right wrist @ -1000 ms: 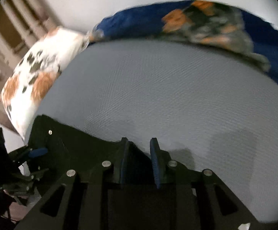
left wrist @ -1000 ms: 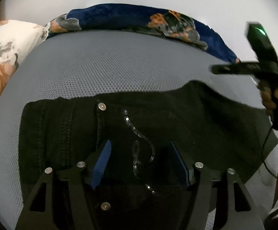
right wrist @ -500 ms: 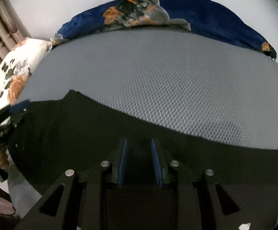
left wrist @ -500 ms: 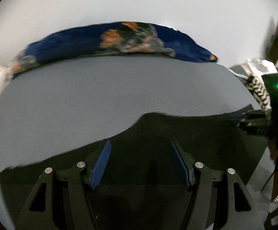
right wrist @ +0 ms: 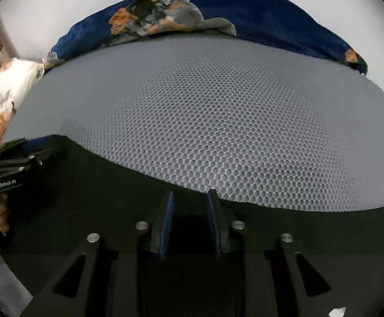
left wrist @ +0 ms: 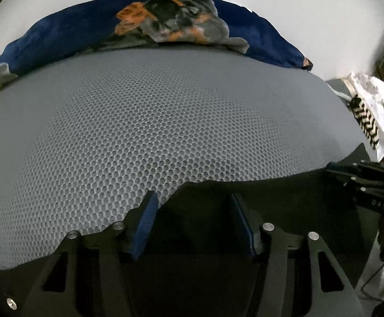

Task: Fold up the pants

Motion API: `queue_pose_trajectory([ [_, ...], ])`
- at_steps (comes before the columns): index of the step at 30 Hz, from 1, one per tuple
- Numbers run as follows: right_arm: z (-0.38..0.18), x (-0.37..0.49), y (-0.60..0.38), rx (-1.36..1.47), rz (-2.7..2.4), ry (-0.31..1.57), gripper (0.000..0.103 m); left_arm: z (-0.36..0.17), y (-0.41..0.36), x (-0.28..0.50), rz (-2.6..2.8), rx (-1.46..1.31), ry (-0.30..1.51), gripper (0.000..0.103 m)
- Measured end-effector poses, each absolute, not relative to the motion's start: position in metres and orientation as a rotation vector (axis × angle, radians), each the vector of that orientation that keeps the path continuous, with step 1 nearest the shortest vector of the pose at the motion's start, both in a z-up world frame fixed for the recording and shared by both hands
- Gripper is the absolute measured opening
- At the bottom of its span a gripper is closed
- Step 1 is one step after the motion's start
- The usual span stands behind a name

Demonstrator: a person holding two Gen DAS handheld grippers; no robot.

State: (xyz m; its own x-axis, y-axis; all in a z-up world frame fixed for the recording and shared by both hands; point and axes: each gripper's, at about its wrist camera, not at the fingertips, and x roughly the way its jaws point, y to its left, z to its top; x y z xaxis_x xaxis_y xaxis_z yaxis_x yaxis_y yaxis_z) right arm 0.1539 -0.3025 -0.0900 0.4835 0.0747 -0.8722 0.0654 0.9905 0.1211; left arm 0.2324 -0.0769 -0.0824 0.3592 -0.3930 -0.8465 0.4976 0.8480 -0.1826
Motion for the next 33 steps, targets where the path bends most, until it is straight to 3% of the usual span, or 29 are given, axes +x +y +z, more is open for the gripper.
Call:
queue_pose_trajectory([
  [8,-0.074,0.112,-0.314,0.223,-0.010,1.022,0.034,-0.043,-0.052,0.181,-0.579,0.140,0.970,0.057],
  [20,-0.101,0.024,-0.380,0.351,-0.167,1.018,0.034,-0.055,-0.008,0.122,-0.456,0.085,1.043,0.057],
  [33,-0.104,0.015,-0.394,0.332,-0.155,1.019,0.034,-0.052,-0.022,0.116,-0.358,0.113,1.042,0.057],
])
